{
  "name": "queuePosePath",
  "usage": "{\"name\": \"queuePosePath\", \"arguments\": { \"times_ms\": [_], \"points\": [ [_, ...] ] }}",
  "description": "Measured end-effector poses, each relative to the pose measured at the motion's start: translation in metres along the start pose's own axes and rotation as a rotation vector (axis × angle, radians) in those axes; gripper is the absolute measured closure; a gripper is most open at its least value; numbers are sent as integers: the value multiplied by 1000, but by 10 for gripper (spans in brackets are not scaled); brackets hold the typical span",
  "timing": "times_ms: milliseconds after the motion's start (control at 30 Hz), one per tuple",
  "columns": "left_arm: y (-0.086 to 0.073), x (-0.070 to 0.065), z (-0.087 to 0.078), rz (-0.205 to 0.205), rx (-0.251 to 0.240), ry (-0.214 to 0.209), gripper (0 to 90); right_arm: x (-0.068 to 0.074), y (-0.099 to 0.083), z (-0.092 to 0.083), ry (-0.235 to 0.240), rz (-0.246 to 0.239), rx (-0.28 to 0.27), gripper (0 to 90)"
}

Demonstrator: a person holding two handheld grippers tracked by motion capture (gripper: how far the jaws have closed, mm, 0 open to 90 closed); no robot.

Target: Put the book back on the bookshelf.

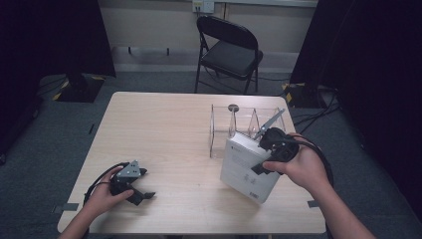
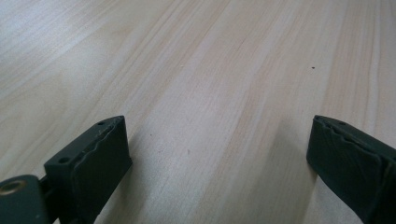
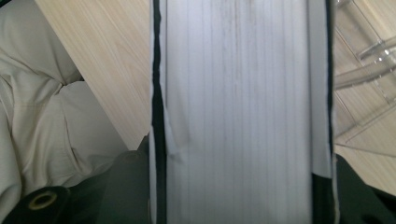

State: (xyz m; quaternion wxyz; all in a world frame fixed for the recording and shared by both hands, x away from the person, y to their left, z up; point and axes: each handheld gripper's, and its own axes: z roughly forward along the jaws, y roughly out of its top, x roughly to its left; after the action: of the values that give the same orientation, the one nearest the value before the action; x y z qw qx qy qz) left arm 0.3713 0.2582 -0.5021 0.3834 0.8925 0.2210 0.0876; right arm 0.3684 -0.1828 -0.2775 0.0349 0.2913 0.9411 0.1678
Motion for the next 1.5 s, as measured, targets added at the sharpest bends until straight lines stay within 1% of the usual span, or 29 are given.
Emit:
{"name": "queuePosePath", "arguments": {
  "times_ms": [33,133,167,300,400,500,633,700,733,767,933,967,1000,1033,1133,1300,1500],
  "points": [
    [0,0,0,0,1,3,53,-1,-1,0,0,-4,-1,523],
    [0,0,0,2,4,3,49,-4,-6,0,1,15,1,523],
    [0,0,0,2,5,3,48,-5,-8,-1,-6,19,2,523],
    [0,0,0,4,5,4,45,-9,-14,-5,-11,44,-2,524],
    [0,0,0,4,5,4,45,-13,-19,-8,-23,58,-5,524],
    [0,0,0,3,6,3,45,-15,-21,-10,-22,67,-2,524],
    [0,0,0,4,5,4,45,-21,-28,-13,-42,90,-5,524],
    [0,0,0,4,6,4,45,-22,-30,-14,-48,88,-5,524],
    [0,0,0,3,5,3,45,-24,-32,-15,-52,100,4,524],
    [0,0,0,4,5,4,45,-25,-33,-15,-57,99,5,524],
    [0,0,0,4,6,4,45,-29,-39,-18,-64,110,11,524],
    [0,0,0,4,5,4,45,-29,-40,-18,-61,121,10,524],
    [0,0,0,4,5,4,45,-30,-41,-19,-67,126,12,524],
    [0,0,0,5,6,4,45,-31,-42,-19,-62,125,8,524],
    [0,0,0,4,5,4,45,-33,-46,-20,-65,144,7,524],
    [0,0,0,3,5,3,45,-36,-50,-22,-78,162,11,524],
    [0,0,0,3,5,3,45,-39,-54,-25,-79,180,11,525]
  ]
}}
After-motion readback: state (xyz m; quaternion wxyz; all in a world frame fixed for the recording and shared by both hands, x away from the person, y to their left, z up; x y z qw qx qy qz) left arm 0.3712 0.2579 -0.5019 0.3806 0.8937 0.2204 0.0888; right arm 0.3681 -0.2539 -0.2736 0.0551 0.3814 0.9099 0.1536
